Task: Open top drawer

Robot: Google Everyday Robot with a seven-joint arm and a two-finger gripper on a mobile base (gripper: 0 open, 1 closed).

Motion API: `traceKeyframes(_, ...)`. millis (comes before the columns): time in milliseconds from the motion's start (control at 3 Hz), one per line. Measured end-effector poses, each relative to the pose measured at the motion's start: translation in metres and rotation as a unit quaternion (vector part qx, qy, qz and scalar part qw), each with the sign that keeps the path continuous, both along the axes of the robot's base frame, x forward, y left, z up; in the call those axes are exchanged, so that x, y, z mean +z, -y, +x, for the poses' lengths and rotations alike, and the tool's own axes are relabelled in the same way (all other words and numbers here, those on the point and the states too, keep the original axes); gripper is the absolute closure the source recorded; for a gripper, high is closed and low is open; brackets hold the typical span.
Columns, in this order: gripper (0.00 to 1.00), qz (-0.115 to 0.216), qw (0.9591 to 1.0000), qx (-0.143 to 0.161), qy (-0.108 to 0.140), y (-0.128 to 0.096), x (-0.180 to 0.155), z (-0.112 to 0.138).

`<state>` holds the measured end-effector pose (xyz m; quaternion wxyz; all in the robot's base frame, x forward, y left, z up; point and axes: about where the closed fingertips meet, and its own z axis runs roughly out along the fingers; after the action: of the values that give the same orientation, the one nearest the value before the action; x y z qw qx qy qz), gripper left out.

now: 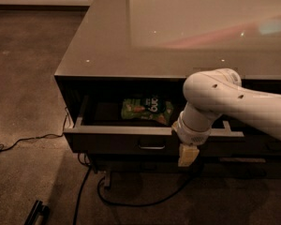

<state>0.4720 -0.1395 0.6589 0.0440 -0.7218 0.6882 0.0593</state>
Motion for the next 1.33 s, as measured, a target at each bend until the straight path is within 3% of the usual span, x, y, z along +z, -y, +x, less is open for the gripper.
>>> traceKeyframes(333, 0.64, -0.011, 0.9999, -0.005, -0.001, 0.002, 0.0084, -0.0156)
traceKeyframes(667, 0.87, -0.011, 0.9999, -0.005, -0.001, 0.002, 0.0131, -0.0156)
traceKeyframes(1000, 0.85, -0.011, 0.9999, -0.005, -0.001, 0.002, 0.0131, -0.0156)
traceKeyframes(1333, 0.62, -0.011, 0.9999, -0.005, -0.001, 0.002, 0.0131, -0.0156)
